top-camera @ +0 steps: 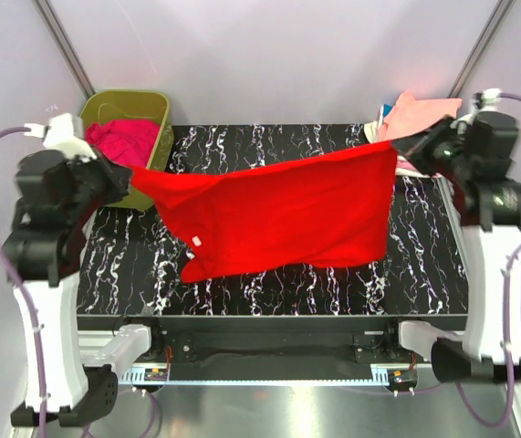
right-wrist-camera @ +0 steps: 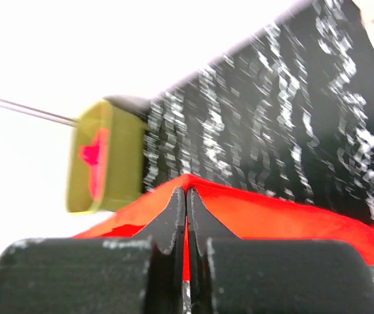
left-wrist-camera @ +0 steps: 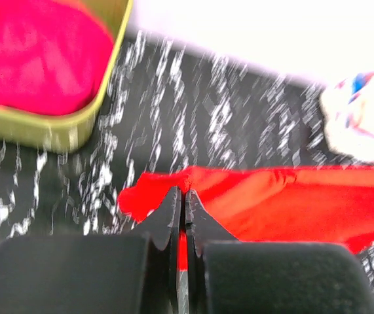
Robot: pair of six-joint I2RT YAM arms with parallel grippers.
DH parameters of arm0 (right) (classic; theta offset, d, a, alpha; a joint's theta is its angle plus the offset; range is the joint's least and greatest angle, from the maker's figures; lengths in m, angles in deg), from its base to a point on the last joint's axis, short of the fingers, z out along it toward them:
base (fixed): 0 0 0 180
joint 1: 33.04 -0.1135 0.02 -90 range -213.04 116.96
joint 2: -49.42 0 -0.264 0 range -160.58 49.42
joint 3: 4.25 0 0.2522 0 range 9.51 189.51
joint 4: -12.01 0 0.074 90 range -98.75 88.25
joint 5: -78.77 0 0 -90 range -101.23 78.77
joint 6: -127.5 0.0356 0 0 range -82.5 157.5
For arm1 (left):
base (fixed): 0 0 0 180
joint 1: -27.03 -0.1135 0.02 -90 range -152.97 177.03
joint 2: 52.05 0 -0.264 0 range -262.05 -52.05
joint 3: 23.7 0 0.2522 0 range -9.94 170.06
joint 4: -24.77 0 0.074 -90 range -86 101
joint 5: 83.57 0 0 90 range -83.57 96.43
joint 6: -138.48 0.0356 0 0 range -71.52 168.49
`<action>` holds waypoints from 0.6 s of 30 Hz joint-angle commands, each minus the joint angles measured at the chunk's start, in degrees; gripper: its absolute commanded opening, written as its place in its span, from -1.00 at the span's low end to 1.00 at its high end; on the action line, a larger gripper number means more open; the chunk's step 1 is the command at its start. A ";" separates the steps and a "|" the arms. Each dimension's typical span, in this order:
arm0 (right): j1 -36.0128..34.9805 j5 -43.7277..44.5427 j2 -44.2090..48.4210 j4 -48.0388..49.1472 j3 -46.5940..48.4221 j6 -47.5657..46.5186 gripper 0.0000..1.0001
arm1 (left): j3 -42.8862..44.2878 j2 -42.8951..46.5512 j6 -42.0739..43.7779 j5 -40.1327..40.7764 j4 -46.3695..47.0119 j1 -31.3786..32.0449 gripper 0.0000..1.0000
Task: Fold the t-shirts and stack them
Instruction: Flatten the tshirt out
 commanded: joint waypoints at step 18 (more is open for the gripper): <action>-7.29 25.35 24.84 -17.03 25.85 -0.96 -1.00 | 17.44 24.67 -1.33 4.90 15.48 1.81 -1.00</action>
